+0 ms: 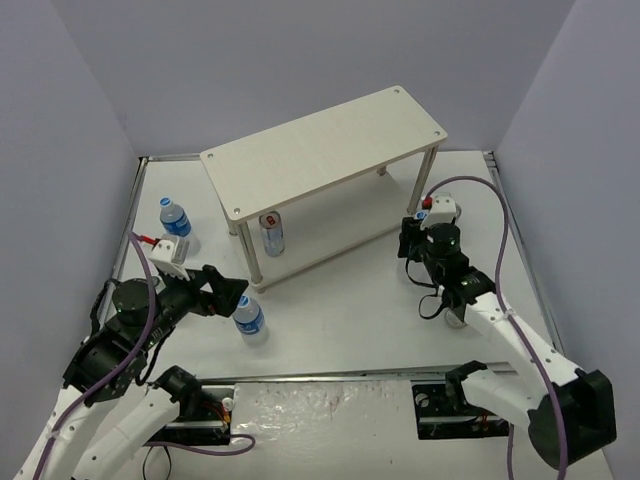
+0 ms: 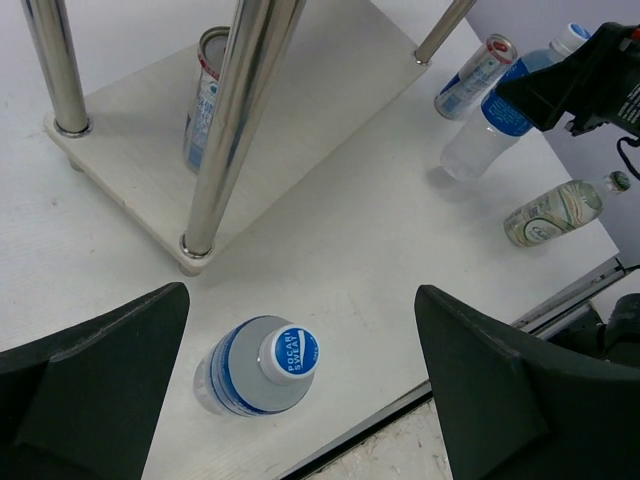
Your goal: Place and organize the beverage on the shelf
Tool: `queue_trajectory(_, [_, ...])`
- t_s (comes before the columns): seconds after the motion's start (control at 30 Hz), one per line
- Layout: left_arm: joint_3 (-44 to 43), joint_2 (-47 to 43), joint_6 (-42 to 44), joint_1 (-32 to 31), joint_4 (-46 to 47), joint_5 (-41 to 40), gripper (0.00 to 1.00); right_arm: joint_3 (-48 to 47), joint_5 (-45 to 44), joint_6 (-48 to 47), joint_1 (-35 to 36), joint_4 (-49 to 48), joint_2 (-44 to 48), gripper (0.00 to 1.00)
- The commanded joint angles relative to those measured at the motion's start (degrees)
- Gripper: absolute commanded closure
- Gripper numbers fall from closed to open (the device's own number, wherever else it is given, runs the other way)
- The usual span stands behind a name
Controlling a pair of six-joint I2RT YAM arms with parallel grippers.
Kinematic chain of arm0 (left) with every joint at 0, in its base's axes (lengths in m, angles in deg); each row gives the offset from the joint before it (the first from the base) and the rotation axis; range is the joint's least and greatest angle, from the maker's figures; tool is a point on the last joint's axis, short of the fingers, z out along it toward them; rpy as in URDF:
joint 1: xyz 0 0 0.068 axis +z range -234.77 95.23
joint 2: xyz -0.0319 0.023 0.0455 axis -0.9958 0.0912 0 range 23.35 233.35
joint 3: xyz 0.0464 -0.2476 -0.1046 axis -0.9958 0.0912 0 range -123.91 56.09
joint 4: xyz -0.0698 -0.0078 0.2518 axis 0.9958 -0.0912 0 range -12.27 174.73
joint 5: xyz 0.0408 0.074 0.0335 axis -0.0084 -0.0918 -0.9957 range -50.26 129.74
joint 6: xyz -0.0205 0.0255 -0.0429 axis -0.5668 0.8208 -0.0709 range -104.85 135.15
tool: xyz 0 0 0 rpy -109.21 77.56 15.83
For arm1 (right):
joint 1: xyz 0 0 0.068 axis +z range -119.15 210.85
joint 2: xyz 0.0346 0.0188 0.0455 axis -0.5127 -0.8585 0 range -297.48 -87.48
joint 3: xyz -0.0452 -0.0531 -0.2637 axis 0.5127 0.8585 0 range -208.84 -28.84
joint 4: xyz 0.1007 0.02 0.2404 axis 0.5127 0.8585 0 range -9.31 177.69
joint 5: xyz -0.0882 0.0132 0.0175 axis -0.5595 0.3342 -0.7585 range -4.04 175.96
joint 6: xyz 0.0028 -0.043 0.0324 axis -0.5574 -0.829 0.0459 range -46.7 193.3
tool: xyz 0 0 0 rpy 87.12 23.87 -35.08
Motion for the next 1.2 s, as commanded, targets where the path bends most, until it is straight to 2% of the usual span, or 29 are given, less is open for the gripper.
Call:
queue_trajectory(0.0, [-5.5, 0.3, 1.2, -0.1, 2.3, 3.1, 0.05, -14.5, 0.4, -1.9, 4.9, 3.6, 8.0, 0.85])
queue_trajectory(0.07, [-7.6, 1.5, 1.3, 0.0, 2.5, 4.0, 0.05, -19.4, 1.5, -2.4, 7.0, 6.4, 8.5, 0.84])
queue_trajectory(0.1, [-8.6, 2.1, 2.1, 0.0, 2.4, 5.1, 0.05, -25.2, 2.5, -2.6, 8.5, 9.8, 7.9, 0.85])
queue_trajectory(0.2, [-13.8, 5.3, 4.0, 0.0, -0.5, 5.6, 0.05, -34.7, 6.6, -3.0, 10.2, 16.4, 3.5, 0.84])
queue_trajectory(0.33, [-19.2, 8.6, 5.7, 0.0, -0.5, 6.5, 0.05, -50.8, 14.1, -2.8, 13.4, 19.4, -3.4, 0.85])
queue_trajectory(0.5, [-28.5, 14.8, 8.6, 0.0, -3.3, 9.9, 0.06, -68.1, 14.4, -5.8, 19.8, 24.9, -13.1, 0.85])
queue_trajectory(0.7, [-30.1, 15.0, 9.1, 0.0, -4.1, 8.3, 0.06, -87.5, 10.5, -9.8, 26.5, 28.1, -25.0, 0.85])
queue_trajectory(0.97, [-27.4, 13.7, 10.5, 0.0, -6.1, 6.3, 0.06, -99.8, 4.4, -11.1, 26.6, 28.5, -37.1, 0.82])
queue_trajectory(1.17, [-26.9, 12.7, 10.6, 0.0, -6.6, 6.2, 0.06, -103.9, 3.9, -12.0, 26.5, 29.4, -40.8, 0.78])
